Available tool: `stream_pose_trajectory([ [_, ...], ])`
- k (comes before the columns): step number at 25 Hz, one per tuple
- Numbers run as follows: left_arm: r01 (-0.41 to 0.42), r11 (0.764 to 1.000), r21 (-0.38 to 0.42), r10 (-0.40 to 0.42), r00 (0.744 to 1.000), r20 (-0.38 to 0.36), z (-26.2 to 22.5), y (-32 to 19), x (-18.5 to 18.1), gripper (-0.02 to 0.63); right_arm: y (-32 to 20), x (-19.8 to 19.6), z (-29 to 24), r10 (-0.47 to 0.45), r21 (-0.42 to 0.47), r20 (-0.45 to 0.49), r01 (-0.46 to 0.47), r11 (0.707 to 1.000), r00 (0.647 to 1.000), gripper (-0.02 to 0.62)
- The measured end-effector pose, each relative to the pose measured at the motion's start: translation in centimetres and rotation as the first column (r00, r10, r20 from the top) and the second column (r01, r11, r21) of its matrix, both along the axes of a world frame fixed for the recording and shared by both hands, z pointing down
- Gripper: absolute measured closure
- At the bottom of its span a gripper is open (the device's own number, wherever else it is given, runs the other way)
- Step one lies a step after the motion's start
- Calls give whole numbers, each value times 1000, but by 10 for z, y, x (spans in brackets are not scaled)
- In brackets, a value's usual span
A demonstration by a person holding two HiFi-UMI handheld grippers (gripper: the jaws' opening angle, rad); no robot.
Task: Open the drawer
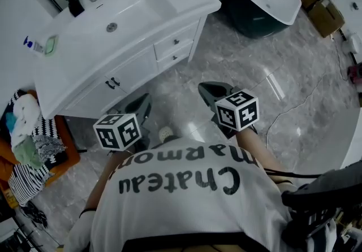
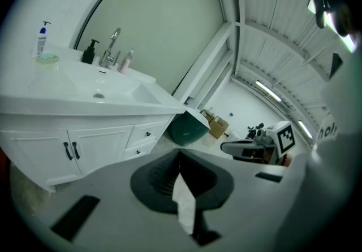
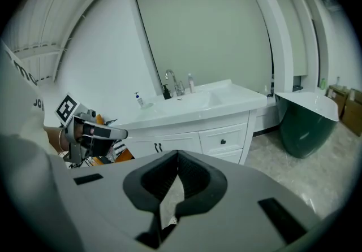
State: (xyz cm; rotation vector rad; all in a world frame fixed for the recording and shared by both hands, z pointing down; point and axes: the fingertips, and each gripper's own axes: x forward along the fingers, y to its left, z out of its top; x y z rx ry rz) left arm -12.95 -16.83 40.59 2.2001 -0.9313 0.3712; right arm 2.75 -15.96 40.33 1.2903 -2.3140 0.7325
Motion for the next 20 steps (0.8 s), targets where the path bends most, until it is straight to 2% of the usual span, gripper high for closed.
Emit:
stream_pose_trajectory([
  [4, -32, 999, 25, 33, 999, -5, -9, -23, -5, 598, -23, -8, -3, 26, 4, 27, -26, 1000, 999, 586],
  [10, -51, 997, 58, 49, 998, 28, -12, -45, -12, 598, -53, -30, -3, -26, 7, 53, 25, 1000, 998, 586],
  [13, -28, 998, 60, 27, 1000, 16, -8, -55, -13, 598, -68, -32, 3, -48, 5, 42, 48, 999, 998, 586],
  [18, 46, 996, 78, -41, 997, -72, -9, -75, -3, 598, -103, -10, 23, -56, -10, -6, 55, 998, 998, 586],
  [20, 78, 994, 83, -73, 995, -64, -6, -86, 0, 598, -122, -1, 35, -73, -8, -27, 72, 997, 997, 584],
])
